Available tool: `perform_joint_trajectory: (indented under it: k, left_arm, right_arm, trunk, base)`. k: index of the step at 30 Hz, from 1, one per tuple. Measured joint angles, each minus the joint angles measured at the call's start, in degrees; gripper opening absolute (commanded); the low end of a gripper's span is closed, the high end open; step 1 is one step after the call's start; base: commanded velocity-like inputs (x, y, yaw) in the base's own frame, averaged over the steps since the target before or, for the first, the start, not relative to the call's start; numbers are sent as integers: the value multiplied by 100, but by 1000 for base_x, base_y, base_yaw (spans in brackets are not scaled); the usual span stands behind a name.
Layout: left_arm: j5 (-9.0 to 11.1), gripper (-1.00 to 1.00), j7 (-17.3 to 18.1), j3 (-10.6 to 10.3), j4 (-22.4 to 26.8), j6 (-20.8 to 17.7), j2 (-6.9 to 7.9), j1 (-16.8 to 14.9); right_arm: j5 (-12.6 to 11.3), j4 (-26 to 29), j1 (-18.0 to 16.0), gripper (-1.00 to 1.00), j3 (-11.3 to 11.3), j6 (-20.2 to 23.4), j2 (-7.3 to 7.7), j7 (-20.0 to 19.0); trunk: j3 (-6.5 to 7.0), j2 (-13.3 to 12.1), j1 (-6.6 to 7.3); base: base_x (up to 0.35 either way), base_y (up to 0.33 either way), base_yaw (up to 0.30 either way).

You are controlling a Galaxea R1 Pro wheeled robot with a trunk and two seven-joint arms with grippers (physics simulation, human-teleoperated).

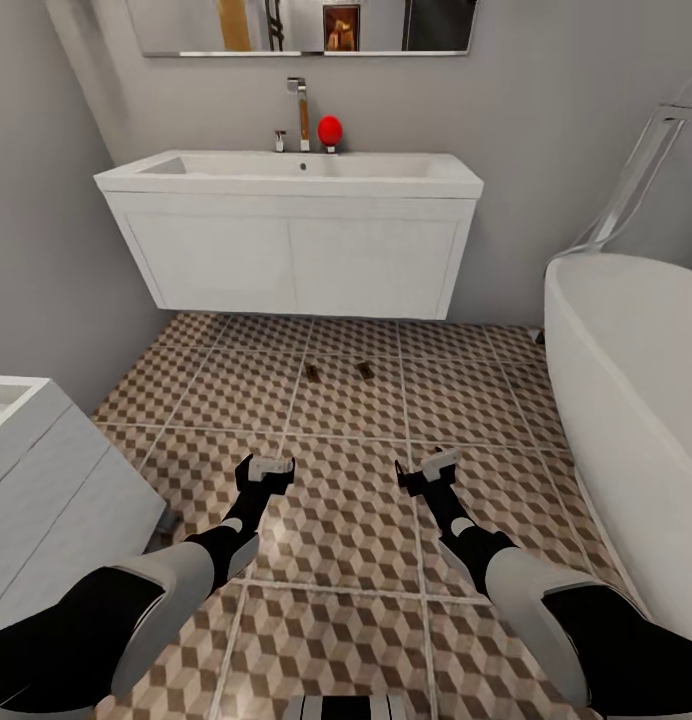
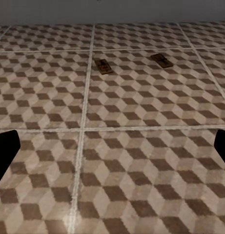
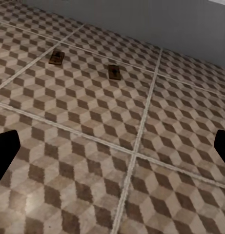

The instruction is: Take the four mousetraps from the cabinet in the bathroom and place them on the bathroom floor. Make sure all four end up on the same floor surface, and ensure that at least two of them are either under or directly next to the same bathroom sink.

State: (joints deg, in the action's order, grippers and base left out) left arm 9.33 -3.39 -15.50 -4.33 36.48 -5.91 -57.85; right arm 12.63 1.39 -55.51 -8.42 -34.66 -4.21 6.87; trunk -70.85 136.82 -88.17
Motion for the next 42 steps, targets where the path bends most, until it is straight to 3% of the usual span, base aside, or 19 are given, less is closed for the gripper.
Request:
perform_joint_trajectory:
  k: [42]
  left_arm:
    - [0,100,0,0,0,-18,0,46]
  right_arm:
    - [1,0,0,100,3,1,8,0]
  trunk:
    - [754,-1685,923]
  base:
    - [0,0,0]
